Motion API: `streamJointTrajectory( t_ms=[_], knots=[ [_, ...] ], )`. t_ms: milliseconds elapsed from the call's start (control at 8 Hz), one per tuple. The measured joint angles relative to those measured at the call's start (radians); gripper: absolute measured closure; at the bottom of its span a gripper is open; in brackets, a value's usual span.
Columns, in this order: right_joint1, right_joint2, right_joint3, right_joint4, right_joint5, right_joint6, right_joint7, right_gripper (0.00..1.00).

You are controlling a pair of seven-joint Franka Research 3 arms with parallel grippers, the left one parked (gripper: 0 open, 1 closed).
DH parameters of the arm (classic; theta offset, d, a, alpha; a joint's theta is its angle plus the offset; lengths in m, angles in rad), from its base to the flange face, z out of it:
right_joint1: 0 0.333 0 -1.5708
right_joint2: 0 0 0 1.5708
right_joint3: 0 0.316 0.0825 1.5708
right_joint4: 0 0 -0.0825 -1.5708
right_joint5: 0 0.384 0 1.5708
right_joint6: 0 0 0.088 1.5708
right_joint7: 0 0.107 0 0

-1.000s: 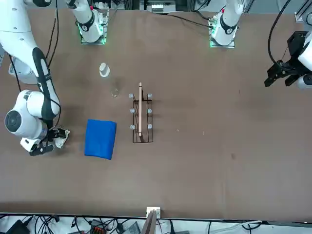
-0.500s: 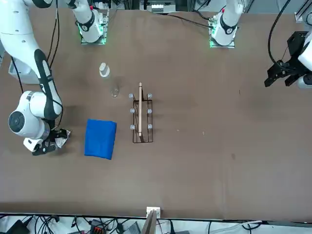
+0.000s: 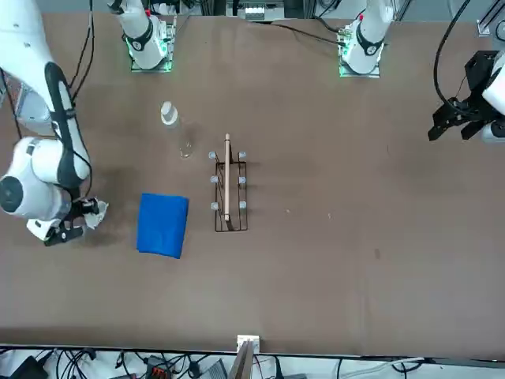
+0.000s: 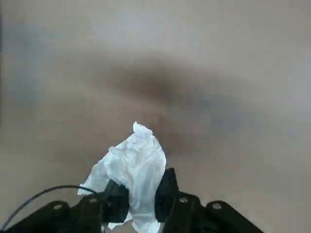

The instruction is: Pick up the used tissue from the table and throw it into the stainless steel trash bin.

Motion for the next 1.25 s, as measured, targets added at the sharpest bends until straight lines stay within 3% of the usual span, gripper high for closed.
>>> streamJointTrajectory(
  t_ms=[250, 500, 1250],
  knots=[
    [-0.036, -0.088, -0.022, -0.021, -0.002, -0.111, -0.117, 0.72],
    [-0.11, -0.147, -0.043, -0.071, -0.018, -0.142, -0.25, 0.74],
    [-0.328, -0.265, -0.052, -0.164, -0.108, -0.222, -0.531, 0.74]
  ],
)
